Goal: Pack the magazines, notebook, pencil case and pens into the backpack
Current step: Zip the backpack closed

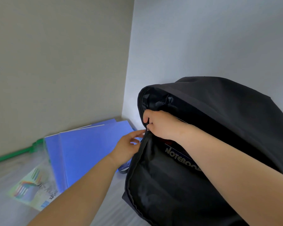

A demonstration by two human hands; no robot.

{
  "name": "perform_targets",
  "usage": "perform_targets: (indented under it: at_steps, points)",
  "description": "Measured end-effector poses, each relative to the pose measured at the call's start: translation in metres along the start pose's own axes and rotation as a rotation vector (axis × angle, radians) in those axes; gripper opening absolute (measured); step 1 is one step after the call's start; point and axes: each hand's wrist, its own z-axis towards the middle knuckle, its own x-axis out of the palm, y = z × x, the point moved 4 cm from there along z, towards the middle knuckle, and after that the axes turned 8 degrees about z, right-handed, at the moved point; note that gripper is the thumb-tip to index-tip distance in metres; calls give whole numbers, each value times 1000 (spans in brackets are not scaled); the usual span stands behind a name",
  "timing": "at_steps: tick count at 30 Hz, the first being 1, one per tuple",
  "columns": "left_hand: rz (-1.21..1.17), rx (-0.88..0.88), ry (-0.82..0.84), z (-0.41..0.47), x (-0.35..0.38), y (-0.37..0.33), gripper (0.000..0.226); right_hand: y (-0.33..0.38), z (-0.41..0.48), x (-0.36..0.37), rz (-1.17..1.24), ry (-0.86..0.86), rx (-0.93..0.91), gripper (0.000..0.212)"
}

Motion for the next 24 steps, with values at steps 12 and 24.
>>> perform_targets:
  at_steps: [12, 24]
  points:
    - [93, 40, -150, 8, -10, -5, 37, 23, -2, -37, -317, -207, -51, 21]
    - [175, 43, -289, -22, -35, -2, 3, 52, -43, -128, -364, -369, -22, 20]
